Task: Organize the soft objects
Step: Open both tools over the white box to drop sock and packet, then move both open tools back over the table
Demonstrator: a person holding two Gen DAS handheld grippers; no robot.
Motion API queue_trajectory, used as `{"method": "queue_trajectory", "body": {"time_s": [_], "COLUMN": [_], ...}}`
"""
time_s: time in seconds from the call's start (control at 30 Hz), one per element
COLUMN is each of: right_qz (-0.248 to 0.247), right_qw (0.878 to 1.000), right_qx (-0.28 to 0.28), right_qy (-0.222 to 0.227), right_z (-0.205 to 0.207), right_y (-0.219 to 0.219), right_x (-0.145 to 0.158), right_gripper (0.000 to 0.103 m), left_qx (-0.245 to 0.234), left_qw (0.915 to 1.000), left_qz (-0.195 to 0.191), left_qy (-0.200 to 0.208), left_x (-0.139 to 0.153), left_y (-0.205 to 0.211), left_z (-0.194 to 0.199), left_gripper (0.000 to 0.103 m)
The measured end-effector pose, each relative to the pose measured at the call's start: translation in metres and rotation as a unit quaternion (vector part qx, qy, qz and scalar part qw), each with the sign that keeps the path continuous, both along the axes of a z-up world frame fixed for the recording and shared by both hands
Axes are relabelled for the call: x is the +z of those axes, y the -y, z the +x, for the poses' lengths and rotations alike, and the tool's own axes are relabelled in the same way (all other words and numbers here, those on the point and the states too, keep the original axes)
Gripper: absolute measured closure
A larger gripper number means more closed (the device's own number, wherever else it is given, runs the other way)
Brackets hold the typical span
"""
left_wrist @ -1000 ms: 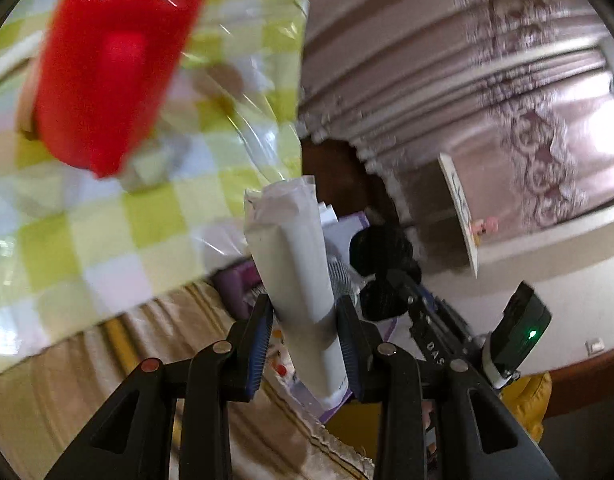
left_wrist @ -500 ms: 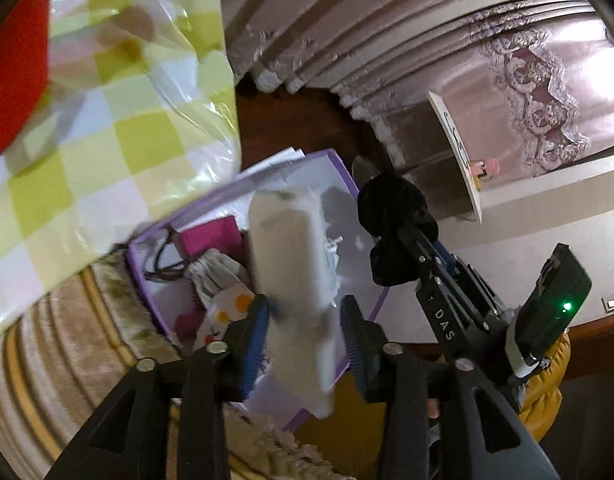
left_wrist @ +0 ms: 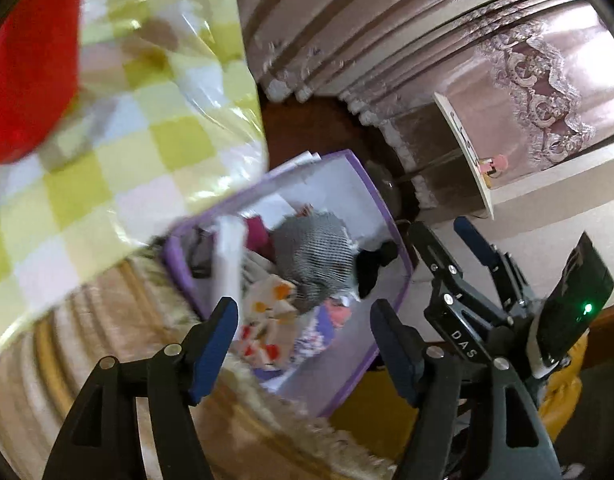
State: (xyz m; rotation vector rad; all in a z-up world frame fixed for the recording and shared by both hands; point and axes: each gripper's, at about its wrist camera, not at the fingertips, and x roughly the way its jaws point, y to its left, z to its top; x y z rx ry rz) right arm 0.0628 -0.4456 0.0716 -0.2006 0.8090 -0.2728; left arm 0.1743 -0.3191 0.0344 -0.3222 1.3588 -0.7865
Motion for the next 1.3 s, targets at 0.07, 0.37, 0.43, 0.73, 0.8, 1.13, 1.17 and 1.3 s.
{"method": "queue_trajectory", "body": {"time_s": [0.07,0.37,0.43,0.73,0.8,1.13,1.17,1.3], "right_qz": [-0.011,-0.089,-0.109,-0.232,-0.262,-0.386,-0.388,-0.368], "right_qw": [1.0,0.986,0.981,0.935,0.919,0.809,0.803,0.785], "right_qx": [0.017,0.139,0.16,0.266,0.291,0.444,0.453,0.487], "right_qy": [0.002,0.005,0.004,0.04,0.042,-0.01,-0.018,-0.107], "right_z": [0.002,0.002,0.003,0.003,0.006,0.039,0.044,0.086], "right_y": [-0.015,-0.115,-0.136,-0.254,-0.276,-0.361,-0.368,-0.39], "right_x": [0.001,-0.004,-0.007,-0.015,-0.021,-0.057,-0.057,-0.054], "right_gripper": [0.028,0.028,0.028,0.028,0.028,0.028,0.028,0.022], "left_qx": [0.008,0.073,0.099,0.179,0.194,0.239,0.243,0.243], "left_qw": [0.9996,0.9884,0.9856,0.9684,0.9652,0.9508,0.9494,0.9458], "left_qz": [0.004,0.061,0.06,0.071,0.072,0.087,0.089,0.109], "left_qy": [0.026,0.118,0.124,0.159,0.16,0.177,0.178,0.186], "left_x": [0.005,0.019,0.027,0.062,0.067,0.089,0.091,0.1], "left_y": [-0.015,-0.12,-0.152,-0.251,-0.269,-0.342,-0.35,-0.372], "left_z": [-0.004,-0.017,-0.018,-0.013,-0.01,0.007,0.012,0.032], "left_gripper": [0.028,0.027,0.027,0.027,0.027,0.026,0.027,0.026]}}
